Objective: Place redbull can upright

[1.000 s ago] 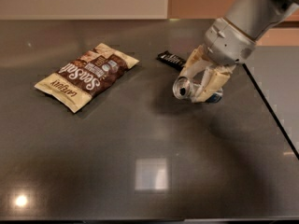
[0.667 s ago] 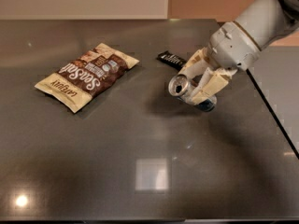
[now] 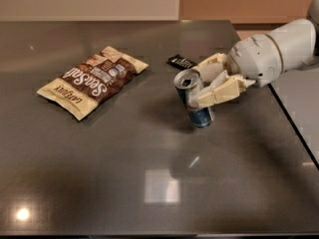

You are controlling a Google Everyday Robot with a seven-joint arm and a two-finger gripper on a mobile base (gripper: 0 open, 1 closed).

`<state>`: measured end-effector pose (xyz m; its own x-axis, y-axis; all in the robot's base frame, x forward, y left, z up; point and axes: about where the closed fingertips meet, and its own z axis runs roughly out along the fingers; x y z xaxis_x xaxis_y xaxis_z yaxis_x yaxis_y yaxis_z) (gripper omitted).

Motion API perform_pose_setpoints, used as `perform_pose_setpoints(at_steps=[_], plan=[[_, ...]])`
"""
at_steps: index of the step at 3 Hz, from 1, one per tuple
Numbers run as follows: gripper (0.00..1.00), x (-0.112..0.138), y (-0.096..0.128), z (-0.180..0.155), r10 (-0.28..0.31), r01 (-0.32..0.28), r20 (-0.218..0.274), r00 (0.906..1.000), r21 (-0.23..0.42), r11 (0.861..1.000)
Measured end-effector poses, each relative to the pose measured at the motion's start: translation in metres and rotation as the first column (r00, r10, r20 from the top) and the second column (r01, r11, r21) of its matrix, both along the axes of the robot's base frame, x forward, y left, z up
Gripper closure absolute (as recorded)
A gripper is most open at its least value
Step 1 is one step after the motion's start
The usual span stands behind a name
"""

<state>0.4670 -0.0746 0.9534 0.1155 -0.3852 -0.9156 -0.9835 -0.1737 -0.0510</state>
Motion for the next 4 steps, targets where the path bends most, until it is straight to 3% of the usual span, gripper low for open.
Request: perform_pose_setpoints(at_steps=[1,2,4], plan=[[1.00,-0.002,0.002,0.008,-0.017,0.027,-0.063,0.9979,0.175,0.984],[1.00,-0.003,0.004,0.002,-0.017,0.048,-0.120,0.9926,0.264,0.963],[1.00,-0.001,0.004,-0.022,-0.007,0.074,-0.195,0.9808,0.338,0.938]])
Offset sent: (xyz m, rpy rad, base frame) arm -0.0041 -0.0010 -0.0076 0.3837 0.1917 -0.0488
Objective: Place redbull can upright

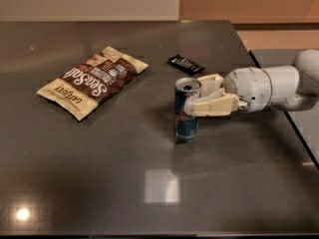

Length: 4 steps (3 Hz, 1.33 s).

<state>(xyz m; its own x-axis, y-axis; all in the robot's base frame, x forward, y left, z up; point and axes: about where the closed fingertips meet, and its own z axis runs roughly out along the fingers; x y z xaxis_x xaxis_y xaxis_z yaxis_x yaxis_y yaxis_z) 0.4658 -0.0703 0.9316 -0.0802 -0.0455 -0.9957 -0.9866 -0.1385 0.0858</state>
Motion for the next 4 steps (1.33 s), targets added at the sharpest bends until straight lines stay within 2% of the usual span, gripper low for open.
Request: perform_pose_setpoints(at_steps=[1,2,4], plan=[[1.00,-0.001,-0.001,-0.006,-0.009,0.009,0.015,0.9998,0.020,1.000],[0.83,-0.002,-0.003,-0.011,-0.023,0.022,0.042,0.9988,0.035,0.999],[0.36,-0.002,-0.007,-0.025,-0.047,0.044,0.064,0.9969,0.041,0.998]])
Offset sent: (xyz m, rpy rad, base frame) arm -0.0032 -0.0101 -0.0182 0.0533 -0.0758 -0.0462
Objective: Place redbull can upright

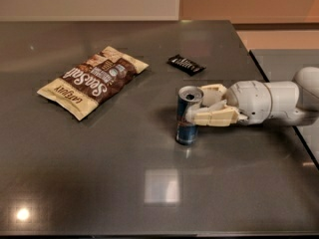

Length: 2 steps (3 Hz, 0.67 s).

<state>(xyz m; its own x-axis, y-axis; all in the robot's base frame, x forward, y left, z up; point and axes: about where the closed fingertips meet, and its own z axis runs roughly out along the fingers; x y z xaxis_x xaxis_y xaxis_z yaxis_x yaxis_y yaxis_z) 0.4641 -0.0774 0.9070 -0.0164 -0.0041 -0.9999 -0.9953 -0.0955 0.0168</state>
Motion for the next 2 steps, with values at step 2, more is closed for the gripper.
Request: perform_pose_setpoints(at_steps=[2], plan=[[0.00,-0.0003,0.0044,0.0017,0.007,-0.007,0.002,1.0000,0.000,1.000]])
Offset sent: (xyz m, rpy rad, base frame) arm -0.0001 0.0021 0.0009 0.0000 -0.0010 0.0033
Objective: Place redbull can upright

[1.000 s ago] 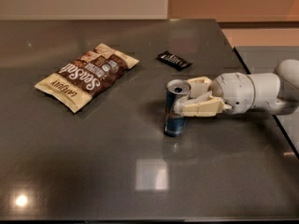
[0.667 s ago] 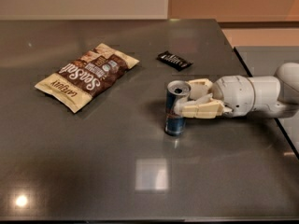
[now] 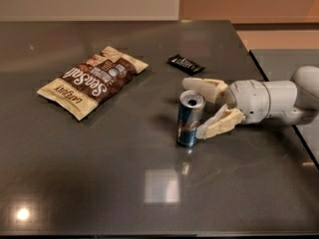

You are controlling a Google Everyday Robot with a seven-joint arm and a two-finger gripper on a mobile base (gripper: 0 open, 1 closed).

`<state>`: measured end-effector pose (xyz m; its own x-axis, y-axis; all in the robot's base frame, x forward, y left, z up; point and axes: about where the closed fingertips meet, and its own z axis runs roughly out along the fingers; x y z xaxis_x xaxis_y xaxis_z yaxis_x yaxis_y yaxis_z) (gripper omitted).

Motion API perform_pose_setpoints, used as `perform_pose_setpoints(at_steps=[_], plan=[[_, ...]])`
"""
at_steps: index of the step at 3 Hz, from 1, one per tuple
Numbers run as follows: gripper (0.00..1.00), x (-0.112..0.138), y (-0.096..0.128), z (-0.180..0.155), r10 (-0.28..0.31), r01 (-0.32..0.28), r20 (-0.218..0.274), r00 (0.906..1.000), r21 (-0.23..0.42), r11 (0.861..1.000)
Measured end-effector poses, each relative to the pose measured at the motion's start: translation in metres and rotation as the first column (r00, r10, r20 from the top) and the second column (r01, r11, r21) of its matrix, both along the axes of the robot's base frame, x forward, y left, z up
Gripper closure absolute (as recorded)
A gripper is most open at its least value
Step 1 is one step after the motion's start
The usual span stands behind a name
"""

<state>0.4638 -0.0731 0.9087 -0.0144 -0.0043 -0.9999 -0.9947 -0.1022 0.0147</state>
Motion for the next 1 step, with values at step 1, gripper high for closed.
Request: perform_pose_setpoints(at_steps=[1], plan=[[0.00,0.0000,0.0001,0.0000,0.000,0.000,0.000,1.0000,0.000,1.000]])
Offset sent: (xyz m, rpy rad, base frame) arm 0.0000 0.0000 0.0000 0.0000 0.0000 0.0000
